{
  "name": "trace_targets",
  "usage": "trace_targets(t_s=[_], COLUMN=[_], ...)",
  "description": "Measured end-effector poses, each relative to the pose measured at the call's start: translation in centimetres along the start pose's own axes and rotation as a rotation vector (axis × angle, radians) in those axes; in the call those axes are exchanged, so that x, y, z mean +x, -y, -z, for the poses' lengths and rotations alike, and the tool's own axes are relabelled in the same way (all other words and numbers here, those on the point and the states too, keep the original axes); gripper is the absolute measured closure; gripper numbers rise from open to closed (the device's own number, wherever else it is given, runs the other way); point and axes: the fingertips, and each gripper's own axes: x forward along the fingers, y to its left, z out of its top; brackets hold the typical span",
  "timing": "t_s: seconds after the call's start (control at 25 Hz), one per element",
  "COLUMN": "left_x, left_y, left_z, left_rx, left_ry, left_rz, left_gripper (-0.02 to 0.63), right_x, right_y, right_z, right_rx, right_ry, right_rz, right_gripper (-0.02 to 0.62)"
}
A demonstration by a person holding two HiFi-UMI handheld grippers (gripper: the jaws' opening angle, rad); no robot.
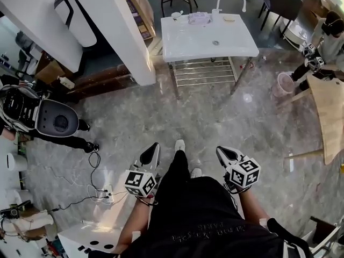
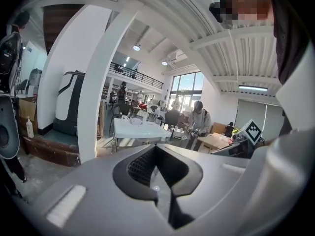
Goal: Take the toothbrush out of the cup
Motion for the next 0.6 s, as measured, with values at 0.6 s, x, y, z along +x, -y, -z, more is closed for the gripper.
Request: trace_targets(t_s=[0.6], left_x=[7.7], left_y=[-7.8], left_z=[-1.4], left_rx=[-0.036], left_ry=[-0.036], left_rz=[0.03], left_gripper=[0.597], right_x=[9.7], right_y=[1.5], right_z=[-6.4], right_rx=[-0.026], right_ry=[-0.055], right_rz=[-0.028], right_gripper=[0.583])
